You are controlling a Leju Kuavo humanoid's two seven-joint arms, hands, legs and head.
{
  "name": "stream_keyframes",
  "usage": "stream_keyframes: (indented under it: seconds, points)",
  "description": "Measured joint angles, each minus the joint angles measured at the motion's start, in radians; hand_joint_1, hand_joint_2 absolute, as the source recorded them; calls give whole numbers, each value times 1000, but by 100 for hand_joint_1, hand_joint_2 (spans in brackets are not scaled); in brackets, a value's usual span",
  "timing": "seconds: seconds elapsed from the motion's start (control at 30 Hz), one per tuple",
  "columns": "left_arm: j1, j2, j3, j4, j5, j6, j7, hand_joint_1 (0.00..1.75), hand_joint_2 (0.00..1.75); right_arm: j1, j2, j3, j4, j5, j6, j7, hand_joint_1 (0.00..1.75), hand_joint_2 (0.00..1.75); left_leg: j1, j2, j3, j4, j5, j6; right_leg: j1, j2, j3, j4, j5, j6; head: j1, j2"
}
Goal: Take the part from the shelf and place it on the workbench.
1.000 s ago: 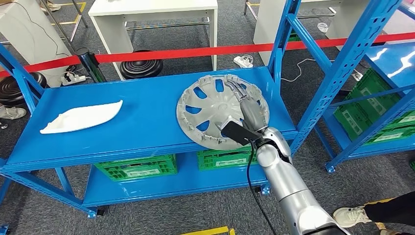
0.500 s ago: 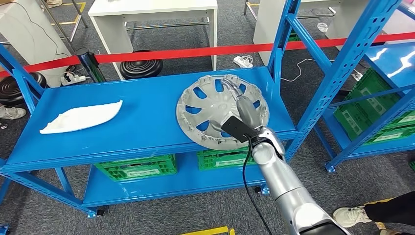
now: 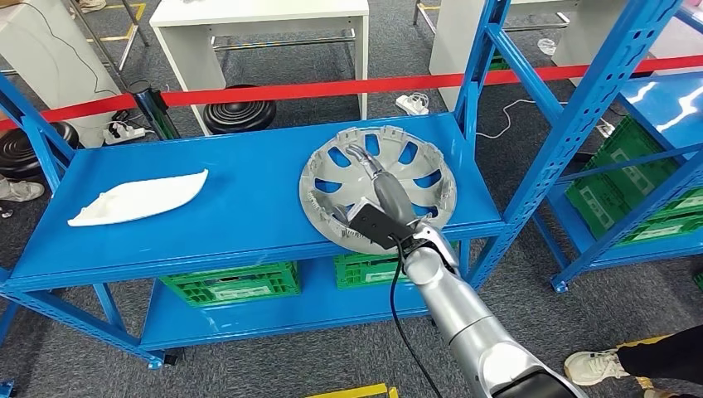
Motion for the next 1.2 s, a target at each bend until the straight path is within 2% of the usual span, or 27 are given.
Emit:
stream_keyframes:
  seconds: [0.07,0.2,0.67,0.97,1.1,1.2]
  points:
    - [0,0,0,0,1,0,-2,0,0,-1,2,9,15,5,-8,0,0,0,0,0,0,0,0,0,0,0,0,0,0,0,0,0]
    - [1,0,0,1,1,1,-5,0,0,-1,5,22,42,27,-19,10,0,175,0,0,0,0,0,0,0,0,0,0,0,0,0,0]
    - [14,0,0,2,6,9,-9,0,0,-2,-12,74,185,226,-114,179,0,175,0,0,0,0,0,0,0,0,0,-1,0,0,0,0]
    - [13,5,0,1,1,3,-12,0,0,-2,-53,78,217,232,-132,176,0,175,-1,0,0,0,0,0,0,0,0,-2,0,0,0,0]
    - [9,6,0,1,1,2,-13,0,0,-2,-59,78,217,236,-133,177,0,0,-1,0,0,0,0,0,0,0,0,-2,0,0,0,0]
    - [4,6,0,1,1,2,-10,0,0,-2,-59,78,217,244,-133,183,0,131,-1,0,0,0,0,0,0,0,0,-2,0,0,0,0]
